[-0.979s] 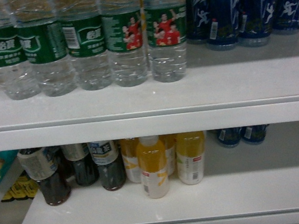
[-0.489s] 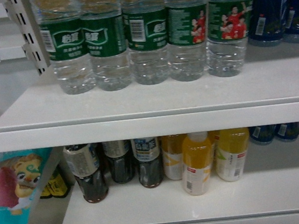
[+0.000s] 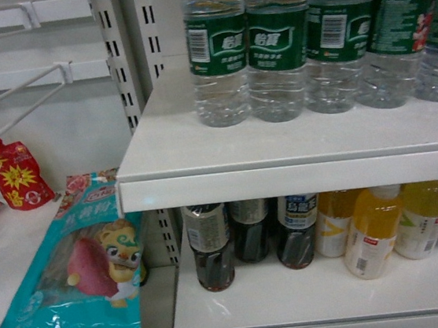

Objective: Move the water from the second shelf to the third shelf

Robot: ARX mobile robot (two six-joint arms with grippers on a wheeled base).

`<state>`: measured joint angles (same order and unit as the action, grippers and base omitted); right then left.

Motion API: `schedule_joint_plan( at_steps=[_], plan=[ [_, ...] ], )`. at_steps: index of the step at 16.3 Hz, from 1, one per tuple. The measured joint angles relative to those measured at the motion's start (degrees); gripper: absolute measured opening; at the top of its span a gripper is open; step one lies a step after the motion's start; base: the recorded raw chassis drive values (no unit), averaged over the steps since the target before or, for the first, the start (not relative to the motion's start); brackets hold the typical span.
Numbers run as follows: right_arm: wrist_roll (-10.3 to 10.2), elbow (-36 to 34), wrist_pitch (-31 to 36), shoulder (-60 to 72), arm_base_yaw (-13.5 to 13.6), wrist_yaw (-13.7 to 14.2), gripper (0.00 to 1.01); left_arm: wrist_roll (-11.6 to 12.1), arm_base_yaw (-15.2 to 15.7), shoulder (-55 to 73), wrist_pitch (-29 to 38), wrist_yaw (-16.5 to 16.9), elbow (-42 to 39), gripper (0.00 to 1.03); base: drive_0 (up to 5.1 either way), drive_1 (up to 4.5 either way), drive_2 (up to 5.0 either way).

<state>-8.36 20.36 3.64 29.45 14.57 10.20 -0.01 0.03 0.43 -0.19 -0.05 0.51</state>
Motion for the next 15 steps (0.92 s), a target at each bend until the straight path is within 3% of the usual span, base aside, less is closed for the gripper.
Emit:
schedule_joint_plan(
  at_steps=[2, 3, 4, 5, 8, 15],
  plan=[
    [0.0, 0.0, -0.1, 0.0, 0.0, 0.0, 0.4, 0.0, 0.0, 0.0, 0.1, 0.0, 0.0, 0.98, -2.5, 1.2, 1.2],
    [-0.1, 0.0, 0.2, -0.1, 0.1, -1.4, 0.4, 0.0, 0.0, 0.0, 0.2, -0.1, 0.0, 0.98, 0.0, 0.0, 0.0],
    [-0.1, 0.0, -0.1, 0.0, -0.1, 0.1, 0.4, 0.0, 0.0, 0.0, 0.0, 0.0, 0.0, 0.98, 0.0, 0.0, 0.0],
    [2.0, 2.3, -6.6, 1.3, -2.7, -4.9, 0.4, 0.0, 0.0, 0.0, 0.0, 0.0, 0.0, 0.98, 0.0, 0.0, 0.0],
    [3.6, 2.6, -4.2, 4.1, -4.6, -7.1, 0.4, 0.0, 0.0, 0.0, 0.0, 0.0, 0.0, 0.98, 0.0, 0.0, 0.0],
    [6.0, 4.7, 2.4, 10.9, -8.2, -8.2, 0.4, 0.0, 0.0, 0.0, 0.0, 0.0, 0.0, 0.98, 0.0, 0.0, 0.0]
  ],
)
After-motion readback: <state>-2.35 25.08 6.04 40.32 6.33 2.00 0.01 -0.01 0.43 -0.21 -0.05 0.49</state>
